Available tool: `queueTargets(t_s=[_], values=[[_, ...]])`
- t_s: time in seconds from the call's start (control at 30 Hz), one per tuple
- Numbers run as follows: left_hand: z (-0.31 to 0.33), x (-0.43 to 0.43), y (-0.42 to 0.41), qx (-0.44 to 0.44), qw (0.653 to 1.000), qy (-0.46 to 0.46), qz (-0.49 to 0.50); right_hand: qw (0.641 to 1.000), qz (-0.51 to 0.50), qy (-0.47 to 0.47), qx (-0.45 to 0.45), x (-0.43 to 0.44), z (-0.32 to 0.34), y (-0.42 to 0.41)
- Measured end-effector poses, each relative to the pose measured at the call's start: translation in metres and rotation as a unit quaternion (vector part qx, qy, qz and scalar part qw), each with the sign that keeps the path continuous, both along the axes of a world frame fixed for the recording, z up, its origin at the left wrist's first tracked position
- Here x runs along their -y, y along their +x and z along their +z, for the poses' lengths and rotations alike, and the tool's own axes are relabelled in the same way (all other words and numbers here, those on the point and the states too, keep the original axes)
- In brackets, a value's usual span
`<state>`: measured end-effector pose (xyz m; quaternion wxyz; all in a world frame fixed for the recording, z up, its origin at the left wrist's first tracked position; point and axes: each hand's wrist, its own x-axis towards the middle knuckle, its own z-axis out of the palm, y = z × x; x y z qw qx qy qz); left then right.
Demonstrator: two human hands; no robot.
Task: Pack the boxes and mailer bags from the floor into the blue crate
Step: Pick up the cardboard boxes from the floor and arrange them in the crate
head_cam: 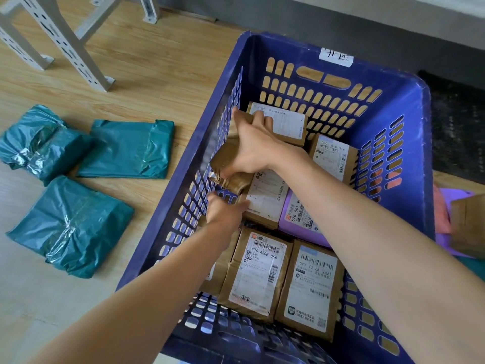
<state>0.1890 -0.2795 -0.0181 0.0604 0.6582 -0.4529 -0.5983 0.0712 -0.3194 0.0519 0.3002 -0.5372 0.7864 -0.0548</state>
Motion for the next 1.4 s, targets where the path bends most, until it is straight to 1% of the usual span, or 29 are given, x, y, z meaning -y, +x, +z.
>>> queueTargets(t_s=[0.1,0.17,0.23,0.3,0.37,0.47,0.57,0.73,0.83,0.93,1.03,1.17,1.27,1.4], values=[[0.001,0.003,0.002,-0.011,0.999,-0.052,-0.001,1.000,-0.007,0.005,0.005,0.000,0.001,-0.002],[0.002,0.004,0.002,-0.016,0.998,-0.061,0.011,1.000,-0.012,0.010,0.011,-0.001,0.001,-0.003],[0.001,0.004,-0.001,-0.029,0.999,-0.034,0.019,1.000,-0.013,0.018,0.014,-0.002,0.001,-0.005],[-0.002,0.002,-0.004,-0.039,0.999,0.003,-0.006,0.999,-0.006,0.037,0.006,-0.001,0.002,-0.007],[-0.005,0.001,-0.005,-0.028,0.999,0.005,-0.030,0.998,0.006,0.069,-0.004,0.004,0.002,-0.007],[-0.003,-0.002,-0.005,0.026,0.998,-0.044,-0.031,0.992,0.028,0.120,-0.032,0.018,0.002,-0.007],[-0.002,-0.004,-0.002,0.033,0.993,-0.113,-0.029,0.984,0.052,0.160,-0.066,0.029,0.002,-0.008],[-0.004,0.002,0.002,0.070,0.983,-0.147,-0.079,0.979,0.054,0.183,-0.077,0.034,-0.006,-0.011],[-0.002,0.007,0.001,0.090,0.975,-0.162,-0.119,0.983,0.037,0.171,-0.059,0.028,-0.014,-0.010],[0.000,0.008,-0.001,0.116,0.967,-0.174,-0.148,0.991,0.007,0.131,-0.023,0.019,-0.022,-0.009],[0.002,0.009,0.004,0.105,0.969,-0.168,-0.150,0.996,-0.020,0.092,0.001,0.012,-0.030,-0.006],[-0.002,0.017,0.012,0.086,0.975,-0.124,-0.164,0.996,0.004,0.088,-0.031,0.007,-0.041,0.006],[-0.005,0.021,0.010,0.100,0.974,-0.100,-0.177,0.996,0.000,0.059,-0.060,0.004,-0.049,0.012],[-0.006,0.024,0.005,0.115,0.976,-0.051,-0.177,0.994,-0.008,0.051,-0.097,-0.002,-0.061,0.020]])
